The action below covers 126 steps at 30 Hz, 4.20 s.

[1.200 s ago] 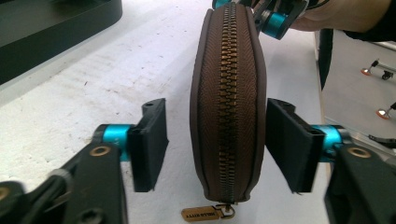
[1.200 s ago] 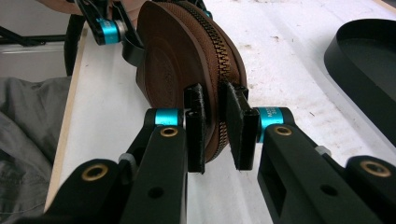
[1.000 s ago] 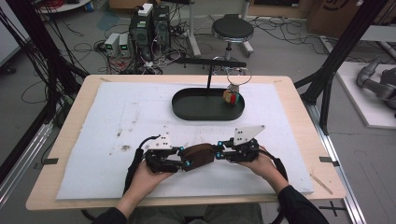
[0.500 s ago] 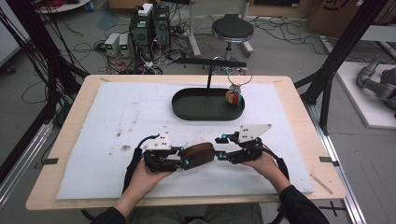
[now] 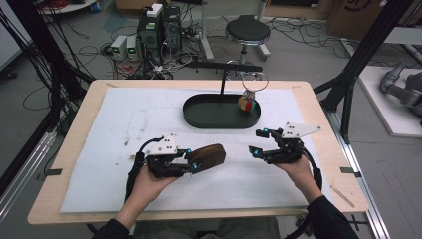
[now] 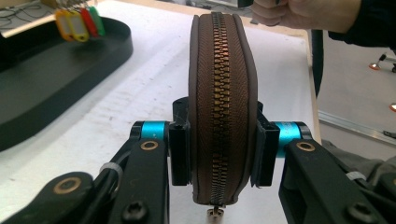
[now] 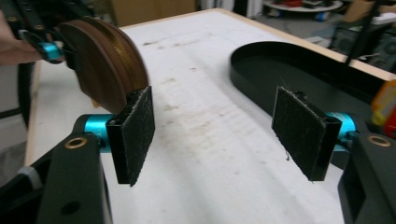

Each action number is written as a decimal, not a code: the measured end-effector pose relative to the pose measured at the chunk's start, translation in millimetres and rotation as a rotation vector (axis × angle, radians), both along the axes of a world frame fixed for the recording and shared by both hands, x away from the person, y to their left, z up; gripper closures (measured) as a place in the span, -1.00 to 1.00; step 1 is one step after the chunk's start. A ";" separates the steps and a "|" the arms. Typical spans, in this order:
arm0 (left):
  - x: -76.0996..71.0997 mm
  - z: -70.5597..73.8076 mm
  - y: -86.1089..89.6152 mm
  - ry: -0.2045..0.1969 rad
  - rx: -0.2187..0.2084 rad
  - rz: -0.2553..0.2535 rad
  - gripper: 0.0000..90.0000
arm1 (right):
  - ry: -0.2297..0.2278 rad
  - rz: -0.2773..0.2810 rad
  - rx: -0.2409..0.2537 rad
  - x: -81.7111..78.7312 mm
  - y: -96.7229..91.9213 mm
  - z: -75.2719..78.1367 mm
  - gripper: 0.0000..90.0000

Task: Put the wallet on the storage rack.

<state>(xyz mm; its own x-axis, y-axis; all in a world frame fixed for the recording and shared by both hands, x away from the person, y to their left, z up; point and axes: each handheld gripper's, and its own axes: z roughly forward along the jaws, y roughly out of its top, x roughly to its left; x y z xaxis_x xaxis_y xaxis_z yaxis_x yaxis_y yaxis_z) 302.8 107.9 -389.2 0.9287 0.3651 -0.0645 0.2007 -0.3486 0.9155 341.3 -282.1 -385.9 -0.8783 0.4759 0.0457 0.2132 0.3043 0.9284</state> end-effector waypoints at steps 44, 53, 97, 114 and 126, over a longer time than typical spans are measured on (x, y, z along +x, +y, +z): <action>79.5 43.0 -14.7 -0.060 0.019 0.172 0.47 | 0.048 -0.203 0.022 14.8 -26.2 -6.9 -0.51; 106.3 39.8 -28.0 -0.064 0.053 0.216 0.47 | 0.050 -0.210 0.019 16.3 -26.1 -7.7 -0.51; 191.0 -17.0 -66.9 -0.023 0.149 0.291 0.47 | 0.054 -0.191 0.019 17.1 -24.6 -8.7 -0.51; 198.4 -34.8 -74.4 -0.001 0.119 0.313 0.45 | 0.058 -0.190 0.019 16.3 -24.8 -8.7 -0.51; 198.9 -37.5 -75.5 0.013 0.133 0.318 0.42 | 0.054 -0.190 0.019 16.5 -25.3 -9.0 -0.51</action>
<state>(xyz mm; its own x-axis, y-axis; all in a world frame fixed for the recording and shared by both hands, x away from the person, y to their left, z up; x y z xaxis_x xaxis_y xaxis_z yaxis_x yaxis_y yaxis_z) 501.7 32.4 -426.7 0.7665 0.6422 -0.0084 0.3300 -0.3825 0.8630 357.8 -307.3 -394.9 -0.7689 0.6314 0.1006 0.3146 0.2365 0.9193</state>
